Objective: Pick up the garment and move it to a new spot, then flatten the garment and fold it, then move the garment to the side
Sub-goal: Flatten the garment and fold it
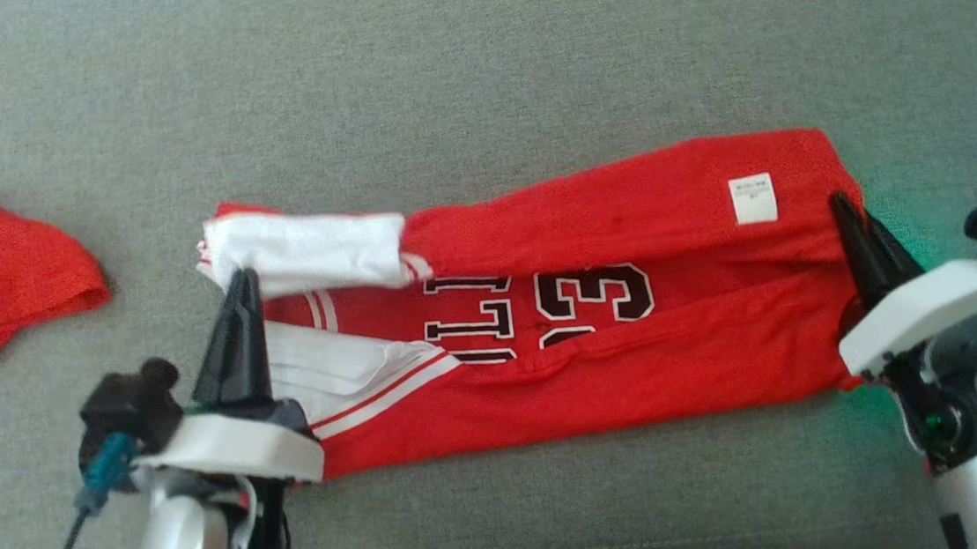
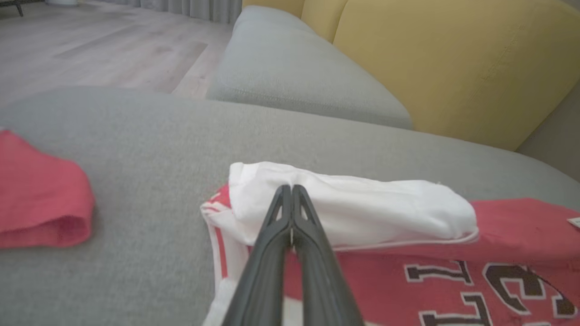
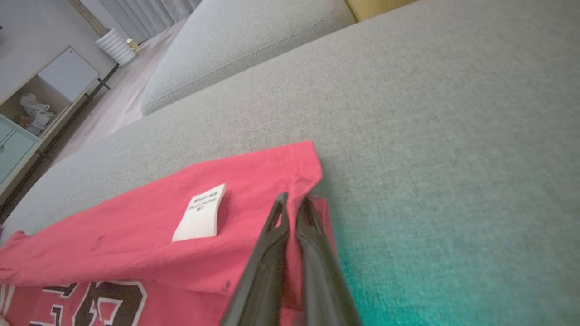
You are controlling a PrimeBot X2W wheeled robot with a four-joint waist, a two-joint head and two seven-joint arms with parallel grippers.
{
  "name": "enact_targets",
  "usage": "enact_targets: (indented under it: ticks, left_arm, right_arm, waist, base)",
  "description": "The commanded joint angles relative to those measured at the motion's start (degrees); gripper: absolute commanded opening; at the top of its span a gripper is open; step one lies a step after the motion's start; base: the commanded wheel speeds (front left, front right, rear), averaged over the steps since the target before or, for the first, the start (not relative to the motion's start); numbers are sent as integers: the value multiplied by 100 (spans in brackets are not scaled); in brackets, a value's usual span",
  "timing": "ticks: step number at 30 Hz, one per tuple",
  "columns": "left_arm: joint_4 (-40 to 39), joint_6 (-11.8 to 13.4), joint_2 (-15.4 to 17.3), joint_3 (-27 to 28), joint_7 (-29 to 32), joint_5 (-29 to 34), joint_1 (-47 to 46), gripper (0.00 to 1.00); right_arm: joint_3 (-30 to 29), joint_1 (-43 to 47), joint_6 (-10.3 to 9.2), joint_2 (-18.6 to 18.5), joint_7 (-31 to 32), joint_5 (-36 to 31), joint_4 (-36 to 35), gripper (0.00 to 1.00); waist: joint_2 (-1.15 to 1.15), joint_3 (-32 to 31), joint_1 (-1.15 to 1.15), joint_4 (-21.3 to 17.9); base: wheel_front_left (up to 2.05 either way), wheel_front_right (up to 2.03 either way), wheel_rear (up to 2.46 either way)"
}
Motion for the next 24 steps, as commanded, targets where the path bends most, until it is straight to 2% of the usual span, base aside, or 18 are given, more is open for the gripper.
enact_targets:
  ticks: [1, 2, 3, 4, 5, 6, 8, 15, 24]
  left_arm:
    - [-11, 23, 27, 100, -69, -84, 5, 0]
    - [-11, 23, 27, 100, -69, -84, 5, 0]
    - [77, 16, 26, 50, -69, -175, 27, 8]
    - [211, 9, 25, -17, -69, -266, 52, 44]
    - [322, -1, 25, -70, -69, -373, 59, 100]
    - [422, -1, 25, -108, -69, -419, 68, 100]
    - [615, 21, 24, -133, -69, -509, 119, 100]
    - [514, 250, 23, 26, -69, -308, 405, 100]
    - [-615, 537, 44, 254, -69, 248, 759, 100]
  right_arm:
    - [35, 119, 37, 18, -35, -85, -227, 0]
    - [35, 119, 37, 18, -35, -85, -227, 0]
    - [9, 192, 37, 53, -28, -112, -243, 0]
    - [-13, 266, 37, 99, -17, -126, -268, 0]
    - [-31, 340, 37, 131, -21, -158, -302, 0]
    - [-58, 420, 37, 162, -22, -206, -325, 21]
    - [-95, 570, 37, 251, 7, -236, -371, 100]
    - [-190, 965, 37, 389, -280, -739, -834, 100]
    - [-115, 1134, 37, 434, -868, -1745, -1906, 100]
  waist:
    - [0, -28, 0, 19]
    - [0, -28, 0, 19]
    - [0, -45, 0, 29]
    - [0, -58, 0, 37]
    - [0, -78, 0, 42]
    - [0, -98, 0, 39]
    - [0, -141, 0, 18]
    - [0, -313, 0, -16]
    - [0, -656, 0, -23]
  base:
    - [0, 0, 0]
    - [0, 0, 0]
    - [0, 0, 0]
    - [0, 0, 0]
    - [0, 0, 0]
    - [0, 0, 0]
    - [0, 0, 0]
    - [0, 0, 0]
    - [0, 0, 0]
